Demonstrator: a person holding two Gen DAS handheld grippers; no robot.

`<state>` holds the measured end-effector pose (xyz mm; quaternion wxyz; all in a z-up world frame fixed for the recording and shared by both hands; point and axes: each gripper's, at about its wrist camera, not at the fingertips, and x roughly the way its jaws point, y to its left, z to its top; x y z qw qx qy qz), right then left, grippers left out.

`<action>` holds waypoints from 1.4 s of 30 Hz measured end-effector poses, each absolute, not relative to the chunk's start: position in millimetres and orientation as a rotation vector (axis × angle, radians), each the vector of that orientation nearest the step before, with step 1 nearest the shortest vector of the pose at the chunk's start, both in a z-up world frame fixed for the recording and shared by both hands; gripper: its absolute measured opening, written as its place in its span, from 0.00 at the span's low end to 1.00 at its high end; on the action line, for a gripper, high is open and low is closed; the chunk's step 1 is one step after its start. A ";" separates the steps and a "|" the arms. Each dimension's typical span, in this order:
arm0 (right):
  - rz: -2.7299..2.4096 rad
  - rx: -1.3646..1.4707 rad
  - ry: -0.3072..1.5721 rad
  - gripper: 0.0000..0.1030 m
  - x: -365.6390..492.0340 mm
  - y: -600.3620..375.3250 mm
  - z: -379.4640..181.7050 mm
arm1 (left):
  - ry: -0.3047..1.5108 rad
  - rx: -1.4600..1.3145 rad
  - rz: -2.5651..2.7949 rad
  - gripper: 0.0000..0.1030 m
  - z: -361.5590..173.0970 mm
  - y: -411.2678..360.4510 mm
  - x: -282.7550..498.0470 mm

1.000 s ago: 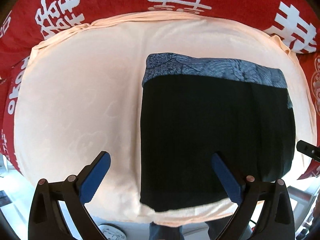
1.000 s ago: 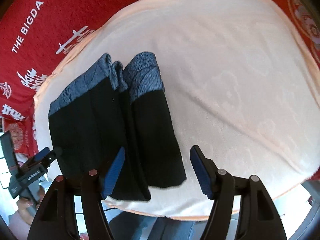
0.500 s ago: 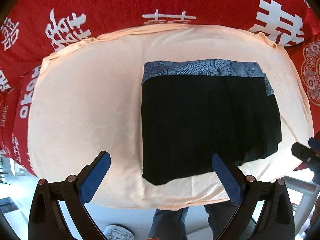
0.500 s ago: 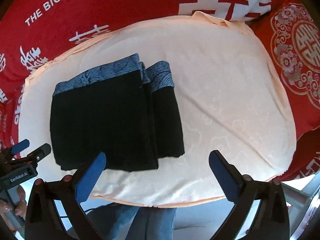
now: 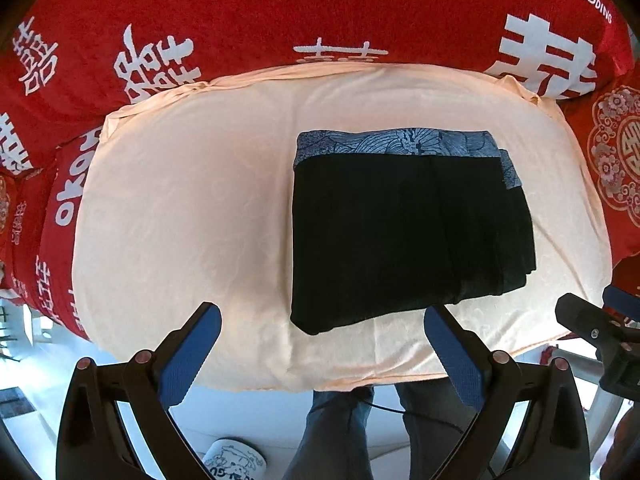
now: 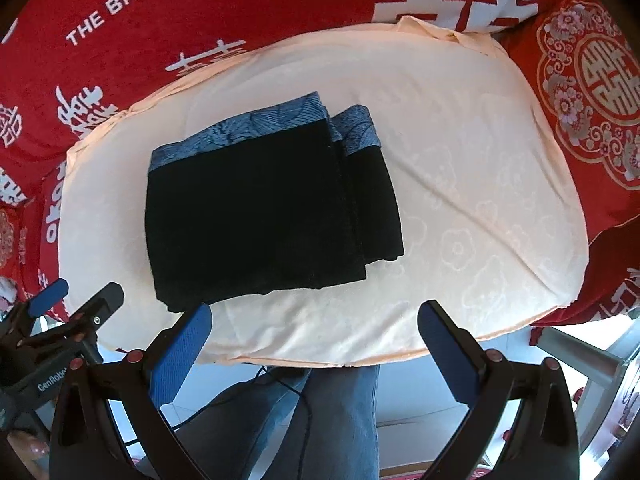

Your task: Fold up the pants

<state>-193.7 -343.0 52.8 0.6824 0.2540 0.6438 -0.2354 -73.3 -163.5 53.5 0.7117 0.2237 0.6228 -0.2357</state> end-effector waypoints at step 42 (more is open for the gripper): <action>-0.507 0.453 1.453 1.00 -194.3 -315.8 102.9 | 1.328 0.482 -0.471 0.99 97.8 -153.6 -96.4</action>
